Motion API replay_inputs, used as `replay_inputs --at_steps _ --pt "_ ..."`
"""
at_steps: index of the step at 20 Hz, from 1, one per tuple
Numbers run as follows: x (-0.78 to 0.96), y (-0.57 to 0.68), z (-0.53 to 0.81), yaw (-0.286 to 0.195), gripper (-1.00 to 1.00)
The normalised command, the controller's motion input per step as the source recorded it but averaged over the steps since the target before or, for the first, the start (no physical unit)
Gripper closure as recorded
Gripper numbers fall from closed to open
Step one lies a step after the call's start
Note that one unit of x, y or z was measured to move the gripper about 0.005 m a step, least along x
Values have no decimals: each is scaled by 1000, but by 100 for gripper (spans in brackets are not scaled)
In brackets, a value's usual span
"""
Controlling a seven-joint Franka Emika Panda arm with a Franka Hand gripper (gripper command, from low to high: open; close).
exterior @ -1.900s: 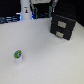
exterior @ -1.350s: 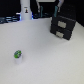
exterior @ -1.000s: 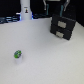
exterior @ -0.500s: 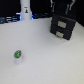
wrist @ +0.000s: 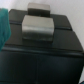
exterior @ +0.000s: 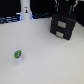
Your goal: Open the kcup holder, insert the kcup into the holder, and close the kcup holder
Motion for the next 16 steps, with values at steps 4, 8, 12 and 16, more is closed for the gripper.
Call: replay_inputs --at_steps 4,8,12,16 --pt "-188 316 -351 -52 -100" --pt "-265 335 -300 -52 -100" --pt "-247 249 -351 -59 -100" --pt "-217 189 -386 -88 -100"
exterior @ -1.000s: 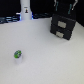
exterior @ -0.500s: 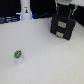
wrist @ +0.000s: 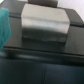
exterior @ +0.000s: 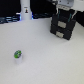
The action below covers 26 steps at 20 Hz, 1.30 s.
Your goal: Open the kcup holder, insert the kcup into the holder, and close the kcup holder
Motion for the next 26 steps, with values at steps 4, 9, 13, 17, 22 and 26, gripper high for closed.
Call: replay_inputs --at_steps 4,9,13,17,22,26 --pt "-340 188 -361 -100 -100" --pt "-519 124 -339 -34 -100" --pt "-462 93 -371 0 -100" --pt "-314 94 -324 -9 -100" --pt "-168 93 -178 -53 100" --pt "-1 0 0 -12 100"
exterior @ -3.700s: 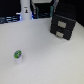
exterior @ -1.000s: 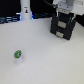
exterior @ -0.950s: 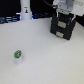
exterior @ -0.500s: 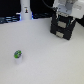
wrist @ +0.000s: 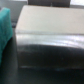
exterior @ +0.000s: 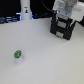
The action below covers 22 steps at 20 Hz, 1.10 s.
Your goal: Open the kcup holder, insert the kcup into the holder, and close the kcup holder
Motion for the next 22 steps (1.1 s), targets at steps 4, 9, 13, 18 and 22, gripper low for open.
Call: replay_inputs --at_steps 4,9,13,18,22 --pt "-6 0 0 0 100" --pt "612 -166 124 -9 100" --pt "941 -247 172 -31 100" --pt "966 -246 45 -47 100" --pt "988 -271 2 -54 100"
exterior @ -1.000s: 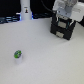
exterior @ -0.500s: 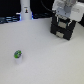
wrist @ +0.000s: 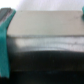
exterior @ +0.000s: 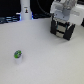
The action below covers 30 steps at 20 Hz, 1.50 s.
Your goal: Open the kcup holder, insert the kcup into the holder, and close the kcup holder
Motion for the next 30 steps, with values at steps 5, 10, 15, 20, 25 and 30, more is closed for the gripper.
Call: replay_inputs --at_steps 5,10,15,20,25,30 --pt "965 -267 58 -60 100" --pt "929 -271 113 -66 100" --pt "880 -278 136 -69 100" --pt "831 -253 166 -63 100" --pt "794 -291 135 -60 100" --pt "747 -345 101 -61 100"
